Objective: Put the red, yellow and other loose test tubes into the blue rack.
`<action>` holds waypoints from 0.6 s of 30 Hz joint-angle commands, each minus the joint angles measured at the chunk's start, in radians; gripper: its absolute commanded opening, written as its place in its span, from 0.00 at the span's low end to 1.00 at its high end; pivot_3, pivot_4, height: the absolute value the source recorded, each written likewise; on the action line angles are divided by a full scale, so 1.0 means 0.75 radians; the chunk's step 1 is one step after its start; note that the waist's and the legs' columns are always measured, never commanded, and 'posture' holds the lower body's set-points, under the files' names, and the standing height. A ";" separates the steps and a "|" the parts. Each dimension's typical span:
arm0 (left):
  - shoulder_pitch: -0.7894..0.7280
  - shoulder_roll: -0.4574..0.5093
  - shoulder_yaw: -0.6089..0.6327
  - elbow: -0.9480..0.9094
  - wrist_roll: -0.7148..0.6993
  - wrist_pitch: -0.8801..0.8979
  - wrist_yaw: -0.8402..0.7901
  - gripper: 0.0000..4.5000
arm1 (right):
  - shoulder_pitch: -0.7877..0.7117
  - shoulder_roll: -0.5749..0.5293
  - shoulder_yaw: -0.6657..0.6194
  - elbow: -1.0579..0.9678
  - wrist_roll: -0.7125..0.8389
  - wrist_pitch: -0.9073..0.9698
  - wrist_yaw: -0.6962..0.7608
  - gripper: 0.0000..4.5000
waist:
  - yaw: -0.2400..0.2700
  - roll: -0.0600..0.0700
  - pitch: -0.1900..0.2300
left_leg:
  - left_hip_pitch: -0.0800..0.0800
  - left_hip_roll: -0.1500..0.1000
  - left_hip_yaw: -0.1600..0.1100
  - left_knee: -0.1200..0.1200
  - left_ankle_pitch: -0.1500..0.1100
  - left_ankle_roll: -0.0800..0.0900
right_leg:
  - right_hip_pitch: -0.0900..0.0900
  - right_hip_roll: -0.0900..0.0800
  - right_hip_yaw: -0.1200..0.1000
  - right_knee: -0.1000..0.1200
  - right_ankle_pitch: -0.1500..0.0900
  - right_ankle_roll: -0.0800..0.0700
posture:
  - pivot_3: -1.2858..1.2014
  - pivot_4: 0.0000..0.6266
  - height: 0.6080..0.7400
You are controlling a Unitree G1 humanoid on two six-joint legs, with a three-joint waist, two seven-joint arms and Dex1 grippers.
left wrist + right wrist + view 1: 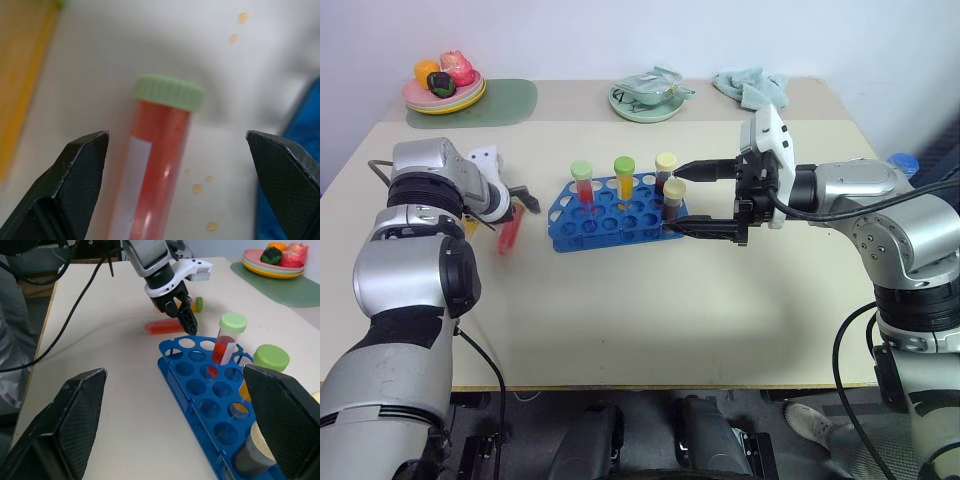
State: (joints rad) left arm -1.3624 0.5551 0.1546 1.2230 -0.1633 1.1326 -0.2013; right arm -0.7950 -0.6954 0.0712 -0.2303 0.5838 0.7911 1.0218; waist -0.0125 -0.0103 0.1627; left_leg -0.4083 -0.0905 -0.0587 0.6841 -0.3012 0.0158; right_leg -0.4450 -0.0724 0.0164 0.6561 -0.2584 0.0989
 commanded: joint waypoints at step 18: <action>-0.056 -0.011 -0.157 0.000 0.168 0.007 -0.206 0.14 | 0.025 0.008 -0.035 -0.051 0.021 -0.014 -0.021 1.00 | -0.002 0.000 0.000 | 0.000 0.000 0.001 0.001 0.000 0.000 | -0.002 0.000 0.000 0.008 0.000 0.000 | 0.52 0.24 1.00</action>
State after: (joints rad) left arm -1.3934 0.5414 0.0504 1.2379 -0.0513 1.1301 -0.3338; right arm -0.7726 -0.6865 0.0712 -0.2345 0.5850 0.7896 1.0080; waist -0.0137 -0.0104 0.1627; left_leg -0.4085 -0.0908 -0.0582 0.6848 -0.3012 0.0158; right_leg -0.4464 -0.0728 0.0166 0.6624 -0.2584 0.0989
